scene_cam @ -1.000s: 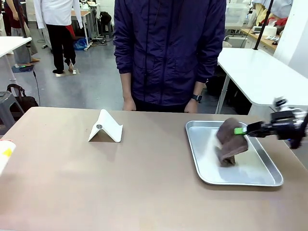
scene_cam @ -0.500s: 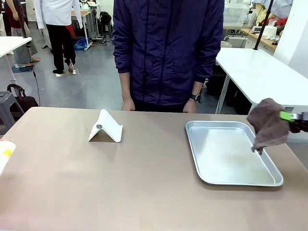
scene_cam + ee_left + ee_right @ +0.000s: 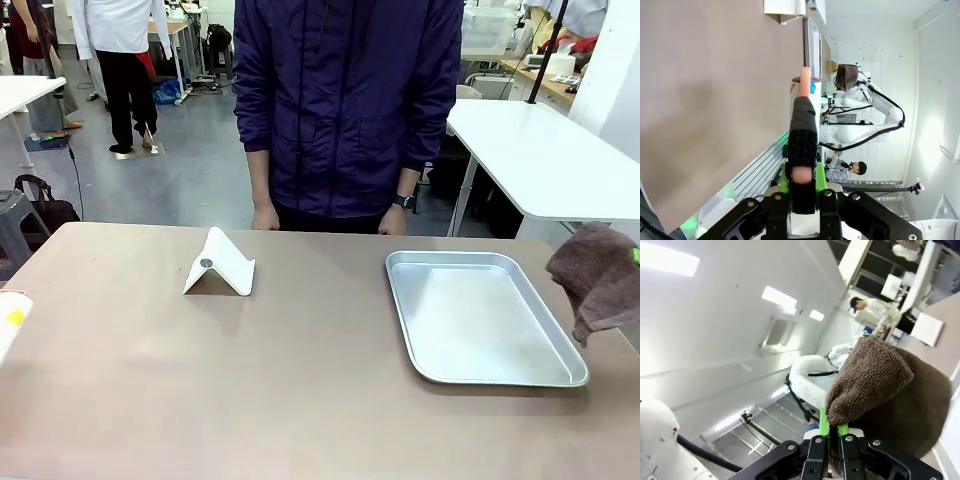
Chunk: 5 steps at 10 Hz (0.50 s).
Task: Clean the surface of the table.
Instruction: Clean the area not pointed to by the person.
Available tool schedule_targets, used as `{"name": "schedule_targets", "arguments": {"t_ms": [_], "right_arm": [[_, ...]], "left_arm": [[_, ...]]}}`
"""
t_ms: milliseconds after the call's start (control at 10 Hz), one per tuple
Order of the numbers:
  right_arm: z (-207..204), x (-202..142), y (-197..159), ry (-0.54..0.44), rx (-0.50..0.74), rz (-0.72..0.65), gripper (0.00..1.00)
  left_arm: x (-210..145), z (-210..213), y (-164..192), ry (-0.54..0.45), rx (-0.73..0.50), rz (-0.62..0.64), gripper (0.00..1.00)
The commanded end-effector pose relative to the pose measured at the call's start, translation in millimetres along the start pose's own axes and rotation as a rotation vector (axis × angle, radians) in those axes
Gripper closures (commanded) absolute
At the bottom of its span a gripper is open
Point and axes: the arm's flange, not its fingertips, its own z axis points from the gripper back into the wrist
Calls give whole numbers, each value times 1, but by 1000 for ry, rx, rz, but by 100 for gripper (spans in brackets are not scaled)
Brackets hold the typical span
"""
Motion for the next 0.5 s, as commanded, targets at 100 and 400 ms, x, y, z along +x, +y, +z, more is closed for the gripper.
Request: {"name": "schedule_targets", "arguments": {"t_ms": [100, 400], "right_arm": [[48, 0, 6, 13, -61, 27, 93], [37, -2, 7, -19, -64, -2, 93]], "left_arm": [[-1, -2, -4, -6, -1, 14, 78], [-1, -2, -4, -6, -1, 14, 78]]}}
